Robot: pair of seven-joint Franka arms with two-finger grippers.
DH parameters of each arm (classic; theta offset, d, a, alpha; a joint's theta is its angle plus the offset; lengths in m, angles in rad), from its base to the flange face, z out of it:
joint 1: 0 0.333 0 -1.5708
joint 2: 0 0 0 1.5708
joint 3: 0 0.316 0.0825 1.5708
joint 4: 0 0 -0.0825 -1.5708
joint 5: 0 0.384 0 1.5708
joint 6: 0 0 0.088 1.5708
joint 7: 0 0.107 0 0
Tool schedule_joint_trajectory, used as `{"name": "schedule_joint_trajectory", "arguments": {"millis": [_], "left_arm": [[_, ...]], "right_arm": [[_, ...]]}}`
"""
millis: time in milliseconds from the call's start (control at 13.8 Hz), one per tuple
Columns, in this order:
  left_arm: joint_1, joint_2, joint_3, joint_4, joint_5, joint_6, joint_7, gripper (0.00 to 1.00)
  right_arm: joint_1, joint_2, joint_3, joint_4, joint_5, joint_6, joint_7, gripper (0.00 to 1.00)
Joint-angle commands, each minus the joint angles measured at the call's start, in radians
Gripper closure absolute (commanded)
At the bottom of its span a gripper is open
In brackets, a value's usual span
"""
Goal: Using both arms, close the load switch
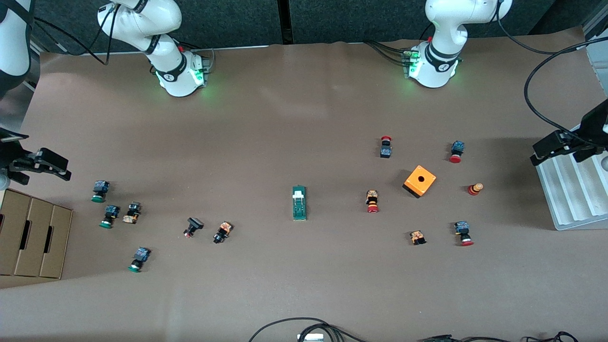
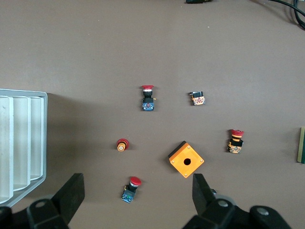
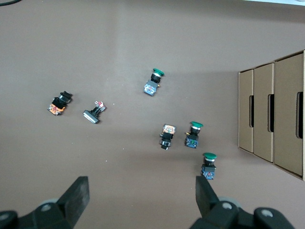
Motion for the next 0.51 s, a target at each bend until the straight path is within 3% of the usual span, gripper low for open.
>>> {"name": "schedule_joint_trajectory", "arguments": {"millis": [0,218,435], "left_arm": [[0.000,0.002,-0.004,0.016,-0.001,-0.031,0.007,0.00],[-0.003,-0.001,-0.005,0.019,0.001,-0.032,0.009,0.00],[-0.015,-0.008,-0.051,0.025,0.012,-0.032,-0.008,0.00]], "right_arm": [[0.002,-0.011,-0.005,-0.023,0.024,0.018,-0.003,0.01],[0.000,-0.003,-0.005,-0.013,0.024,0.027,-0.009,0.01],[0.000,-0.001,-0.005,-0.013,0.024,0.027,-0.009,0.01]]}}
